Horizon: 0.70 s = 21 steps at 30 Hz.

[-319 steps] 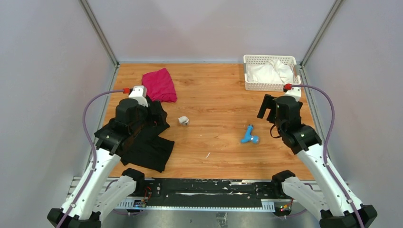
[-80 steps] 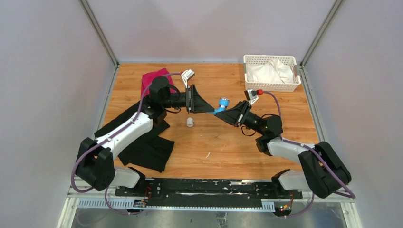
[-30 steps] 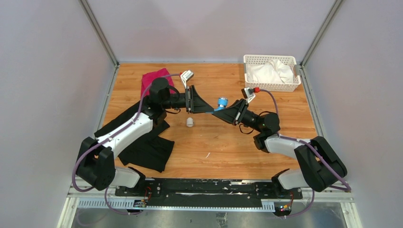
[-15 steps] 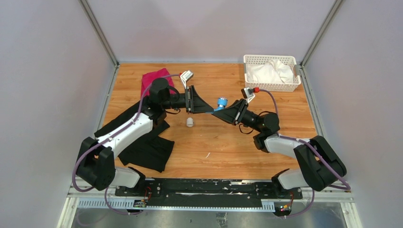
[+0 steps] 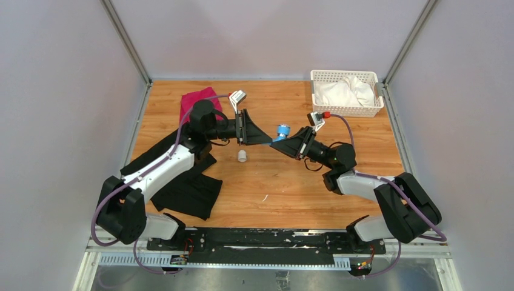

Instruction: Install the water faucets

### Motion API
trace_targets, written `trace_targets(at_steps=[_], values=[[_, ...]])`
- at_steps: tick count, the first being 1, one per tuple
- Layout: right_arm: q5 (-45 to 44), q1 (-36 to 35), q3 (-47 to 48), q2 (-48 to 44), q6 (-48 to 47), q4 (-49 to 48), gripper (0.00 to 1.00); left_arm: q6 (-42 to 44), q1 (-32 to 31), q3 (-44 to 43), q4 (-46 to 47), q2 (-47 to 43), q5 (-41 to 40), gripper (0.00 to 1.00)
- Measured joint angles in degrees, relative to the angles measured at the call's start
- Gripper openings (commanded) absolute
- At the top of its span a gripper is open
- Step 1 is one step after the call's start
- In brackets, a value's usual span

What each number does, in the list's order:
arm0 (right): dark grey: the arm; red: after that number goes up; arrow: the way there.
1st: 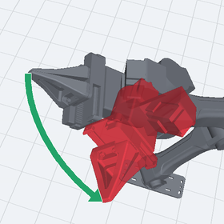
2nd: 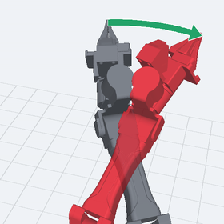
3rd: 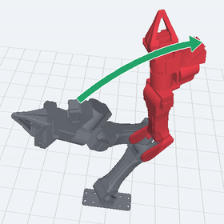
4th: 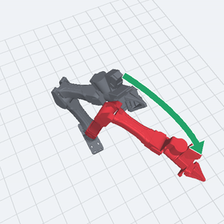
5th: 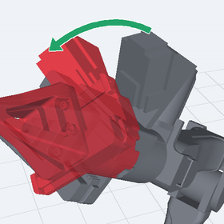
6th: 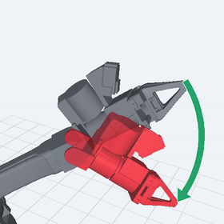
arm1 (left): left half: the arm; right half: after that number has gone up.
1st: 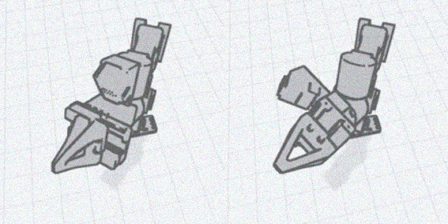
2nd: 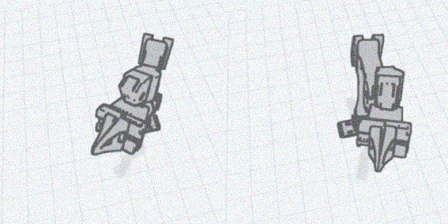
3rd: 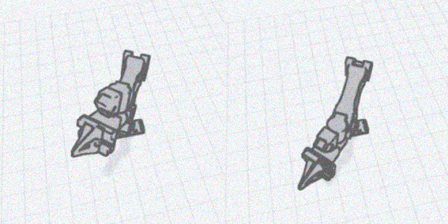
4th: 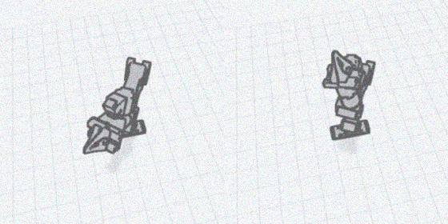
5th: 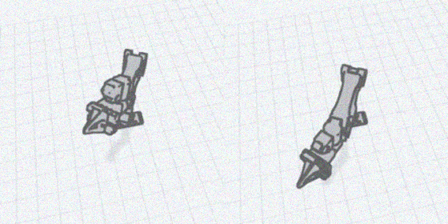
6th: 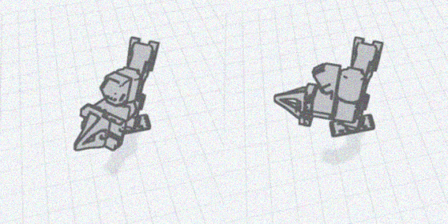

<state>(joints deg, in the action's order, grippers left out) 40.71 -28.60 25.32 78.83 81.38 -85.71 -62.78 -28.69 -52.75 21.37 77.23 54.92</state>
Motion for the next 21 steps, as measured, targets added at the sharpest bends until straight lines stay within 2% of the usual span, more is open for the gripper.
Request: trace_targets(at_steps=[3,5,6,7,8,9,10,11,12,14,17,19,21], values=[[0.1,0.0,-0.1,0.0,-0.2,-0.1,0.00,0.1,0.0,0.4,0.0,-0.5,-0.2,0.00],[0.1,-0.1,-0.3,-0.2,-0.3,0.0,0.00,0.2,0.1,0.8,0.0,-0.9,-0.2,0.07],[0.1,-0.2,-0.5,-0.4,-0.5,0.0,0.00,0.2,0.1,0.9,0.0,-0.9,-0.1,0.18],[0.0,-0.2,-0.9,-0.8,-0.7,0.1,0.00,0.2,0.0,1.0,0.0,-0.9,-0.1,0.35],[0.0,-0.2,-1.1,-1.2,-1.1,0.5,0.00,0.2,0.0,1.1,0.0,-0.9,0.0,0.53],[0.0,-0.3,-1.2,-1.3,-1.2,0.5,0.00,0.2,0.0,1.1,0.0,-0.9,0.1,0.76],[0.0,-0.3,-1.3,-1.7,-1.6,1.0,0.00,0.3,0.0,1.1,-0.1,-0.9,0.2,0.83],[-0.3,-0.2,-1.4,-2.4,-1.8,1.7,0.00,0.1,0.2,1.1,0.0,-0.9,0.4,0.96],[-0.4,-0.1,-1.4,-2.8,-2.1,2.2,0.00,0.6,0.4,1.1,-0.1,-0.9,0.4,0.99],[-0.8,0.3,-1.4,-5.6,-3.5,6.1,0.00,0.3,1.1,1.4,-0.5,-0.9,0.5,1.00],[-1.7,1.1,-1.4,-11.8,-7.5,15.9,0.00,-0.3,2.8,1.8,-0.8,-1.0,0.8,1.00],[-3.2,1.9,-1.4,-19.2,-12.5,28.6,0.00,-0.1,4.9,2.0,-2.1,-1.9,0.7,1.00],[-5.1,2.1,0.0,-25.4,-19.1,41.6,0.00,3.6,6.9,1.4,-8.2,-3.6,-0.6,1.00]])
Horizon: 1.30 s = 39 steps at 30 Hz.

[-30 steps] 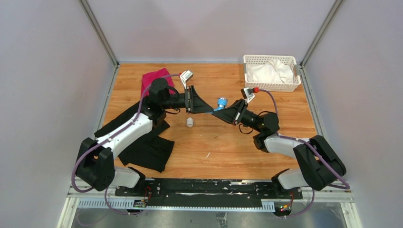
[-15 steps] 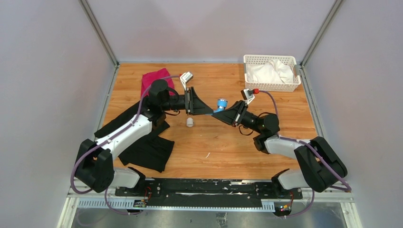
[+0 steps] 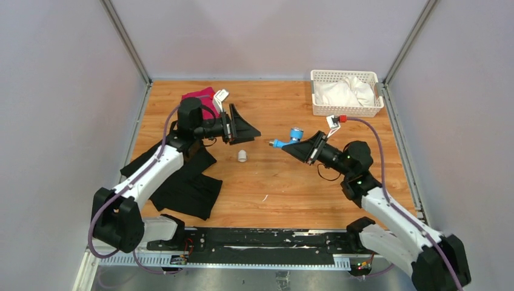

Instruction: Install the water faucets

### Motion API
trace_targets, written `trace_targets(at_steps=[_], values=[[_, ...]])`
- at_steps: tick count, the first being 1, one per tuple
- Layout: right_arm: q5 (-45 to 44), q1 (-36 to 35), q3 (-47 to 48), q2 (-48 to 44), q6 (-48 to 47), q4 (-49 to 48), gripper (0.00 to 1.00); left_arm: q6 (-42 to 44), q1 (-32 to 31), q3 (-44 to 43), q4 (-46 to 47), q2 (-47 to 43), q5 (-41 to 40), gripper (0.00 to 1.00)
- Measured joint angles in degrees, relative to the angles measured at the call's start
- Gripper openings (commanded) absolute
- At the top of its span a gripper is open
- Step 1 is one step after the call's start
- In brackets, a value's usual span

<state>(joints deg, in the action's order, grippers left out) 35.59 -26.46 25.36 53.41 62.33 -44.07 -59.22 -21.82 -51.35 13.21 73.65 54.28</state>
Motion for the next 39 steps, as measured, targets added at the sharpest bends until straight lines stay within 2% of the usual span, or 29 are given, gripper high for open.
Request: trace_targets(at_steps=[2,4,6,9,11,13,19,24,29,33,39], values=[[-3.1,0.1,3.7,-5.3,-7.6,14.9,0.00,7.5,0.9,-3.1,-11.7,-1.0,-4.5,1.00],[-7.3,0.2,8.7,-8.4,-14.8,28.9,0.00,15.8,0.5,-8.4,-24.7,-0.7,-12.5,1.00],[-12.5,0.2,13.2,-10.6,-21.4,40.6,0.00,22.4,-0.9,-12.2,-33.6,-0.2,-21.4,1.00],[-20.0,0.2,17.4,-12.0,-29.5,54.0,0.00,29.4,-6.1,-13.9,-42.1,0.7,-37.2,1.00],[-23.1,0.2,18.8,-11.7,-33.4,60.4,0.00,33.5,-11.5,-13.3,-46.1,2.7,-48.5,1.00],[-24.5,0.3,19.2,-10.7,-35.6,63.9,0.00,35.9,-14.8,-13.2,-48.8,5.9,-54.5,1.00],[-24.9,0.2,19.1,-7.9,-38.5,68.5,0.00,36.3,-16.6,-13.6,-51.4,16.7,-67.4,0.99],[-25.1,0.2,19.1,-9.2,-39.8,68.5,0.00,36.1,-16.6,-15.5,-49.9,20.0,-69.7,0.93],[-25.1,0.2,19.1,-9.2,-40.2,68.5,0.00,35.0,-16.5,-17.8,-45.6,24.4,-67.4,0.81],[-25.1,0.2,19.1,-9.5,-40.2,68.5,0.00,33.3,-16.2,-17.8,-44.5,26.2,-66.5,0.77],[-25.1,0.2,19.1,-10.1,-40.2,68.5,0.00,31.3,-15.8,-18.1,-44.7,28.6,-67.3,0.61]])
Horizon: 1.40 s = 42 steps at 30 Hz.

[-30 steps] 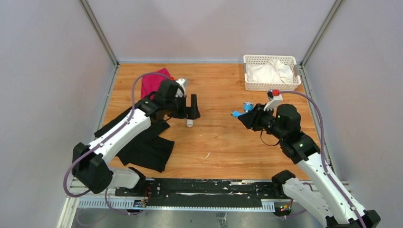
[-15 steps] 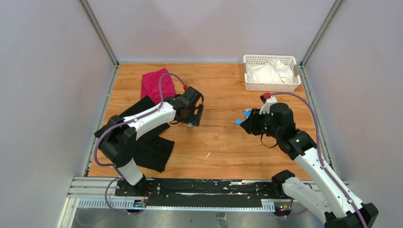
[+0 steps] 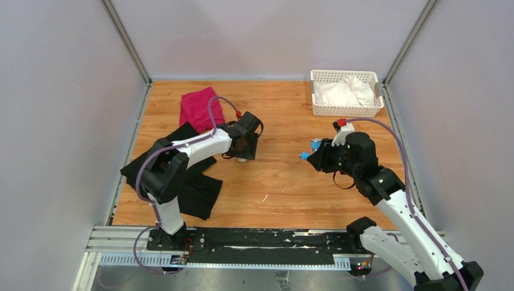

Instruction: Install the water faucets

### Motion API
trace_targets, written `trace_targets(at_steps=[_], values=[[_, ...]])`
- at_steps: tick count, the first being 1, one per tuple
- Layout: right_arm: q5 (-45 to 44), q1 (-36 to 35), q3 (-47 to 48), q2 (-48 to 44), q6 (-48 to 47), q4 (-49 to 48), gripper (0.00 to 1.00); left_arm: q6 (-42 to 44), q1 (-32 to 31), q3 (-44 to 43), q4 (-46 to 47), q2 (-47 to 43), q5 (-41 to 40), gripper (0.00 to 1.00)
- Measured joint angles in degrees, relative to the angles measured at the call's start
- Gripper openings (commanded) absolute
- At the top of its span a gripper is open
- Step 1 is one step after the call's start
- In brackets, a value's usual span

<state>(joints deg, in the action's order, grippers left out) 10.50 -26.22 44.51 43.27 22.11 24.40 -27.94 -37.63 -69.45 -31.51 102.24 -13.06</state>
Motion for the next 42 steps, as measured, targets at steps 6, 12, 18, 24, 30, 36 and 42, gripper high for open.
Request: trace_targets(at_steps=[6,12,18,24,30,36,42], values=[[0.0,0.0,-0.2,0.0,0.0,0.0,0.00,-1.2,0.5,0.0,0.3,1.2,0.1,0.46],[0.2,0.0,-1.1,0.0,0.0,-0.4,0.00,-0.6,1.0,0.0,1.6,1.2,0.9,0.00],[6.6,0.0,-4.7,1.6,-1.1,-4.3,0.00,2.6,4.2,2.6,4.7,-2.6,13.0,0.00],[20.0,0.4,-4.8,1.7,-3.7,-7.3,0.00,2.3,12.8,7.4,11.2,-16.7,36.6,0.00],[31.0,0.6,-0.2,0.8,-5.3,-10.3,0.00,-1.5,15.5,13.6,22.4,-27.1,60.0,0.00],[37.5,0.9,6.5,-0.5,-6.8,-11.7,0.00,-3.3,15.3,21.6,30.1,-42.4,69.0,0.00],[45.2,0.9,11.4,-2.5,-8.9,-15.7,0.00,3.9,15.3,22.7,39.0,-57.7,70.6,0.00]])
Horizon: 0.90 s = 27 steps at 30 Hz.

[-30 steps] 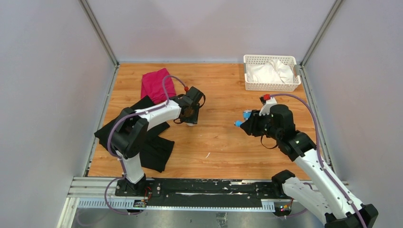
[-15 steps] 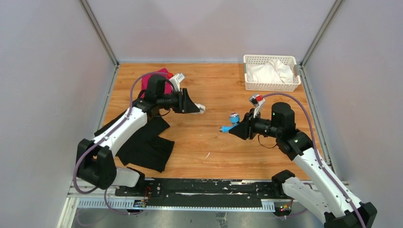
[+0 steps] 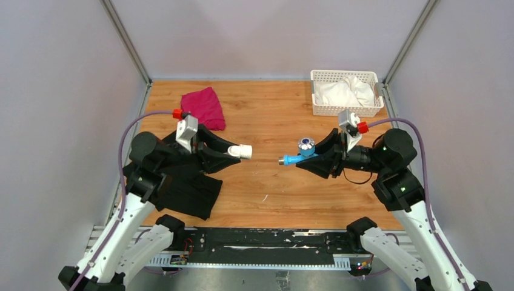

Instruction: Install the water faucets

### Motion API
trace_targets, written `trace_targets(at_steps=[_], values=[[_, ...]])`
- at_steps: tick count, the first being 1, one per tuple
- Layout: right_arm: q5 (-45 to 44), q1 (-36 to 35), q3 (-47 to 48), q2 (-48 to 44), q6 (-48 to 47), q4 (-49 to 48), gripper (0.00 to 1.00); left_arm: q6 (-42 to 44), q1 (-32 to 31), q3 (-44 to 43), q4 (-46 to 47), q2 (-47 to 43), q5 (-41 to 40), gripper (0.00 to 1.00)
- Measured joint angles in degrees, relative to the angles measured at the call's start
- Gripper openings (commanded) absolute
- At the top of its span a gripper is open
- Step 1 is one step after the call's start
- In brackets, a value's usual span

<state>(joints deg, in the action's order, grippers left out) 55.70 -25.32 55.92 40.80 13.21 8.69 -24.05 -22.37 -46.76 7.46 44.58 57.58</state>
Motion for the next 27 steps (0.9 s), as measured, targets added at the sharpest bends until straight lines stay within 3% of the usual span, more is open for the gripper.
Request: trace_targets(at_steps=[2,7,14,19,27], values=[[1.9,0.0,-0.8,-1.0,1.1,-4.0,0.00,2.9,-0.3,1.0,2.3,-2.6,-0.2,0.00],[2.3,0.0,-11.6,-5.1,8.2,-24.9,0.00,16.4,-2.0,4.2,4.5,-5.8,-1.7,0.00],[1.9,-1.2,-16.7,-4.6,9.9,-38.9,0.00,32.4,-2.2,4.8,4.5,-6.4,-0.3,0.00],[3.6,-3.5,-19.3,-4.5,9.5,-47.5,0.00,37.0,-2.2,4.0,4.4,-6.4,4.2,0.00],[7.6,-6.4,-17.3,1.0,13.2,-56.0,0.00,36.7,-3.1,-3.0,4.8,-6.7,12.9,0.00]])
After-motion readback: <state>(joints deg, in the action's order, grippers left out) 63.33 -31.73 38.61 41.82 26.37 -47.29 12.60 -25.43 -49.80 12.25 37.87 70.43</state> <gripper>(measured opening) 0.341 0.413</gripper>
